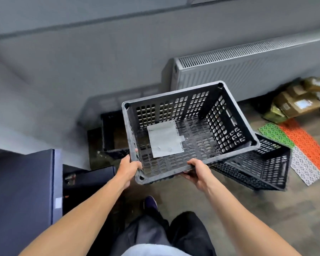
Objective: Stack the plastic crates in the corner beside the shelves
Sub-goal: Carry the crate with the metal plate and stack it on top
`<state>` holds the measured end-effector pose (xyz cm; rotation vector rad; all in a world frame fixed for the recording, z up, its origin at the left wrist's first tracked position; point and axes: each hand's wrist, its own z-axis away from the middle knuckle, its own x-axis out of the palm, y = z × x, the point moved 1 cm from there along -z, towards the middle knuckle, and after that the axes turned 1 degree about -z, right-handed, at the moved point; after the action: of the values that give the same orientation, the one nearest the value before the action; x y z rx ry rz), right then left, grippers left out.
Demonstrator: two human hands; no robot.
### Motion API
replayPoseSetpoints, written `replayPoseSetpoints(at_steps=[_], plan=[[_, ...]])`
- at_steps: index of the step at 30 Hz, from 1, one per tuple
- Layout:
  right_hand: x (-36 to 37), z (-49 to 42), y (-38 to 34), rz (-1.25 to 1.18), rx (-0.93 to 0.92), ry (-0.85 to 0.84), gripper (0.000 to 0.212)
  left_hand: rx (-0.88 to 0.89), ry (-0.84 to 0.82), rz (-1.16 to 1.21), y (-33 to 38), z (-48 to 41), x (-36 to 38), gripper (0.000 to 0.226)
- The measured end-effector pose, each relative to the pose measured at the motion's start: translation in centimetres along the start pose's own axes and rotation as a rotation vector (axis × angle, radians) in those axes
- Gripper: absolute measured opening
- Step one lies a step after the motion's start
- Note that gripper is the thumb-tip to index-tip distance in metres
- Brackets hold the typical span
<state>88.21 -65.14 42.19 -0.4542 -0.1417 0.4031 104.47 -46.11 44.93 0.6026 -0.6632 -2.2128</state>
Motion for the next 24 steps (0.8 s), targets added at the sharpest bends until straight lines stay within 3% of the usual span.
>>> replayPoseSetpoints(at_steps=[16, 22, 24], plan=[[11.5, -6.7, -7.8, 0.336, 0.223, -0.228, 0.034, -0.097, 0.214, 0.195, 3.1, -6.4, -8.0, 0.064], [16.1, -10.0, -9.9, 0.275, 0.288, -0.207, 0.008, -0.118, 0.285, 0.189, 4.4, -9.5, -9.3, 0.064], [17.5, -10.7, -9.9, 0.254, 0.305, -0.199, 0.011, -0.124, 0.297, 0.185, 4.6, -10.5, -9.7, 0.066]])
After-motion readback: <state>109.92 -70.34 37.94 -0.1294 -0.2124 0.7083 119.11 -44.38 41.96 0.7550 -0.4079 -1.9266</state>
